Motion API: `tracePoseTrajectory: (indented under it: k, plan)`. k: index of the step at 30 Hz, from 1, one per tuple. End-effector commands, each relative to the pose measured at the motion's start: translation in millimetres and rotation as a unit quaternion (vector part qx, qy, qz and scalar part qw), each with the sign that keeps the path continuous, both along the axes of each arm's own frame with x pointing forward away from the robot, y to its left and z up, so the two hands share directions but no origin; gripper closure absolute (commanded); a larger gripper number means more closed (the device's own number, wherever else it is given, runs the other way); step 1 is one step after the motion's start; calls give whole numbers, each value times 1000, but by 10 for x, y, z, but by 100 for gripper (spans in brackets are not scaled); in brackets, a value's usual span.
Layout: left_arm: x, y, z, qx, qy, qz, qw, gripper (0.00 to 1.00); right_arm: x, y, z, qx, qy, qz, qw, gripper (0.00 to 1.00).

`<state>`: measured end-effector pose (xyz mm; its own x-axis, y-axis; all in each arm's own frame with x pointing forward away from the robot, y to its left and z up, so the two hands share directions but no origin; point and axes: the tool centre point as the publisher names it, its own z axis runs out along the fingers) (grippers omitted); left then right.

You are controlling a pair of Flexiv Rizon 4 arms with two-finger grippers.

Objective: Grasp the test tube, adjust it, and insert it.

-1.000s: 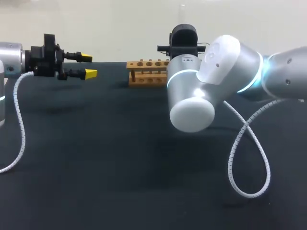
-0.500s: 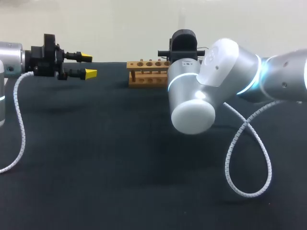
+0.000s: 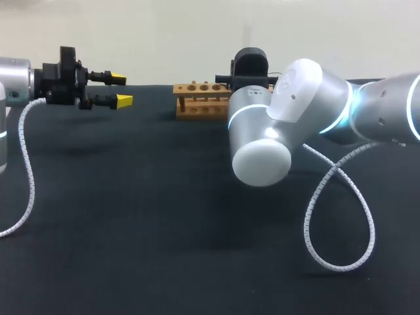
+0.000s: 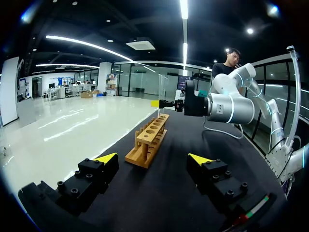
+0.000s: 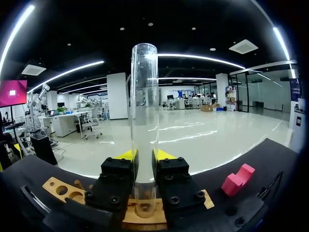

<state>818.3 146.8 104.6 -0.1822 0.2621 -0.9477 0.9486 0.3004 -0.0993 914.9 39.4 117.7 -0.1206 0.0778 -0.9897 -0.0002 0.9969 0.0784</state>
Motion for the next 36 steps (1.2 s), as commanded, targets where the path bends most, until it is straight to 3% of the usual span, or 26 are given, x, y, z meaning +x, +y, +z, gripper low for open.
tracePoseTrajectory:
  k: [1, 2, 4, 5, 15, 17, 23, 31, 33, 35, 36]
  plan:
    - [-18, -1, -8, -1, -3, 2, 1000, 0, -9, 1, -55, 3, -2, -3, 1000, 95]
    - [-18, -1, -8, -1, -3, 2, 1000, 0, -12, 0, -66, 3, 0, -3, 1000, 71]
    - [-18, -1, -8, -1, -3, 2, 1000, 0, -17, 0, -83, 0, 2, -4, 1000, 57]
    - [-18, -1, -8, -1, -3, 2, 1000, 0, -20, 0, -88, 1, 3, -4, 1000, 56]
    - [-18, -1, -8, -1, -3, 2, 1000, 0, -57, 31, -40, 2, 3, -6, 1000, 58]
    - [-18, -1, -8, -1, -3, 2, 1000, 0, -73, 44, -12, 1, 1, -6, 1000, 64]
    - [-18, -1, -8, -1, -3, 2, 1000, 0, -127, 51, 31, 0, -5, -14, 1000, 58]
    - [-18, -1, -8, -1, -3, 2, 1000, 0, -177, 18, 92, 2, -11, -22, 1000, 70]
    - [-18, -1, -8, -1, -3, 2, 1000, 0, -191, 16, 104, 1, -14, -24, 1000, 69]
    - [-18, -1, -8, -1, -3, 2, 1000, 0, -208, 15, 112, 1, -14, -25, 1000, 60]
    - [-18, -1, -8, -1, -3, 2, 1000, 0, -220, 14, 113, 1, -13, -25, 1000, 14]
